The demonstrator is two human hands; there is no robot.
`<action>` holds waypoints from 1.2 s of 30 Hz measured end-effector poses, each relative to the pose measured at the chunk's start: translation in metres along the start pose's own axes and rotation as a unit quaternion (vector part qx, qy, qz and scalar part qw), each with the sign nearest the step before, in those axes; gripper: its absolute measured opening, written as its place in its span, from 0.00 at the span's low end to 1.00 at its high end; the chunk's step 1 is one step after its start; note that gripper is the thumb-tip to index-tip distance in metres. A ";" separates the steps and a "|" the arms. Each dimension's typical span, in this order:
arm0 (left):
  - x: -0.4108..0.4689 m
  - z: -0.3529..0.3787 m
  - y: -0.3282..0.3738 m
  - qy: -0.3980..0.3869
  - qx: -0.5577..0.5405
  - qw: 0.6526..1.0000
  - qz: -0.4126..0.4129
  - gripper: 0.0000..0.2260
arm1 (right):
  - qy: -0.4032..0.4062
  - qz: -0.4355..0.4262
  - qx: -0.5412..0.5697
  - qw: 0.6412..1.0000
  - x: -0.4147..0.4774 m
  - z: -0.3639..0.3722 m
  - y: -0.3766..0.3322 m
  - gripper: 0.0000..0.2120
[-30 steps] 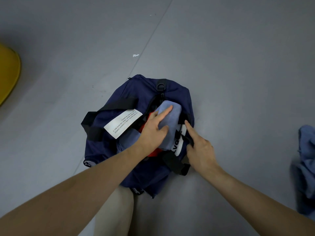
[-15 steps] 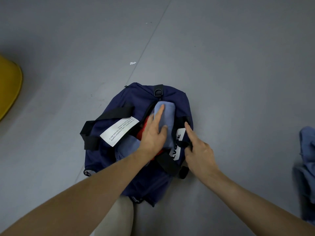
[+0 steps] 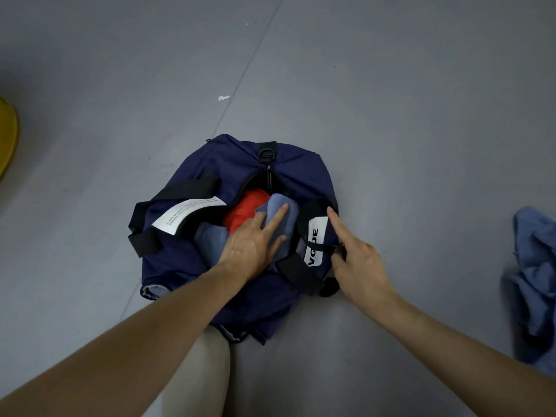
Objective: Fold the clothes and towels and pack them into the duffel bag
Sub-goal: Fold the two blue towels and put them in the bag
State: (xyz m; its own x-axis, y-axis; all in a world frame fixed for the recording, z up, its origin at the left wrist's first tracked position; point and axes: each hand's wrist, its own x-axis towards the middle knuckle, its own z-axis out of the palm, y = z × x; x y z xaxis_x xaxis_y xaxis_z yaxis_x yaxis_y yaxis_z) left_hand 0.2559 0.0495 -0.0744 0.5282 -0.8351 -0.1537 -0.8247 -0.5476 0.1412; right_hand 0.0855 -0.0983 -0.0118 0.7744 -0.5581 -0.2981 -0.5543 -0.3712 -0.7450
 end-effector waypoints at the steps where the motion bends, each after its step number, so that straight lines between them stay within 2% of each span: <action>1: 0.000 0.000 0.000 -0.007 0.019 1.000 0.008 0.27 | 0.001 -0.003 0.003 1.000 -0.002 0.000 0.002 0.41; 3: 0.004 -0.003 0.002 -0.029 -0.021 0.999 -0.005 0.26 | 0.001 0.001 0.010 1.000 -0.003 -0.001 0.006 0.41; 5: 0.008 -0.006 0.005 -0.039 -0.151 0.987 -0.041 0.27 | -0.006 0.010 0.009 1.000 -0.002 -0.002 0.009 0.41; 7: 0.006 -0.007 0.010 -0.032 -0.244 0.969 -0.032 0.29 | -0.014 0.010 -0.006 1.000 -0.002 -0.001 0.010 0.41; 9: -0.004 -0.004 0.012 -0.023 -0.217 0.976 -0.010 0.30 | -0.017 0.007 -0.021 1.000 -0.001 0.002 0.010 0.41; 12: -0.008 -0.008 0.013 -0.005 -0.074 0.997 0.001 0.28 | -0.022 0.005 -0.033 0.999 0.000 0.004 0.011 0.42; 14: -0.008 -0.015 0.011 -0.052 -0.013 0.999 -0.005 0.30 | -0.026 0.003 -0.027 0.999 0.000 0.004 0.013 0.42; 17: -0.004 -0.018 0.001 -0.132 -0.009 0.991 0.005 0.35 | -0.027 -0.001 -0.033 0.999 -0.001 0.003 0.016 0.42; 22: 0.005 -0.016 -0.003 -0.153 -0.016 0.988 0.015 0.36 | -0.040 -0.011 -0.018 0.999 0.001 0.006 0.027 0.43; 26: -0.002 -0.017 -0.008 -0.102 -0.146 0.984 0.001 0.33 | -0.070 -0.014 0.008 0.997 0.004 0.003 0.033 0.40; 28: -0.010 -0.027 -0.005 -0.044 -0.207 0.977 -0.024 0.29 | -0.085 -0.025 0.015 0.996 0.003 -0.002 0.033 0.38; 30: -0.013 -0.048 0.007 0.031 -0.216 0.976 -0.016 0.24 | -0.094 -0.050 0.018 0.994 -0.003 -0.014 0.035 0.37; 32: -0.010 -0.075 0.027 0.067 -0.227 0.972 0.002 0.23 | -0.110 -0.064 0.026 0.992 -0.011 -0.034 0.037 0.39; 34: -0.004 -0.100 0.058 0.057 -0.244 0.967 0.035 0.24 | -0.114 -0.058 0.035 0.991 -0.020 -0.062 0.049 0.41; 36: 0.004 -0.112 0.093 0.017 -0.257 0.963 0.083 0.27 | -0.085 -0.040 0.031 0.995 -0.036 -0.093 0.068 0.39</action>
State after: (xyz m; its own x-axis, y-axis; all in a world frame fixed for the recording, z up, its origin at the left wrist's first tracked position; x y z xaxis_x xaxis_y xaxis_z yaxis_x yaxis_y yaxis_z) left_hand 0.2040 -0.0107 0.0474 0.4109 -0.9099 -0.0564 -0.6947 -0.3526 0.6269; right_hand -0.0088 -0.1721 0.0037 0.8585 -0.3928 -0.3298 -0.4735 -0.3598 -0.8039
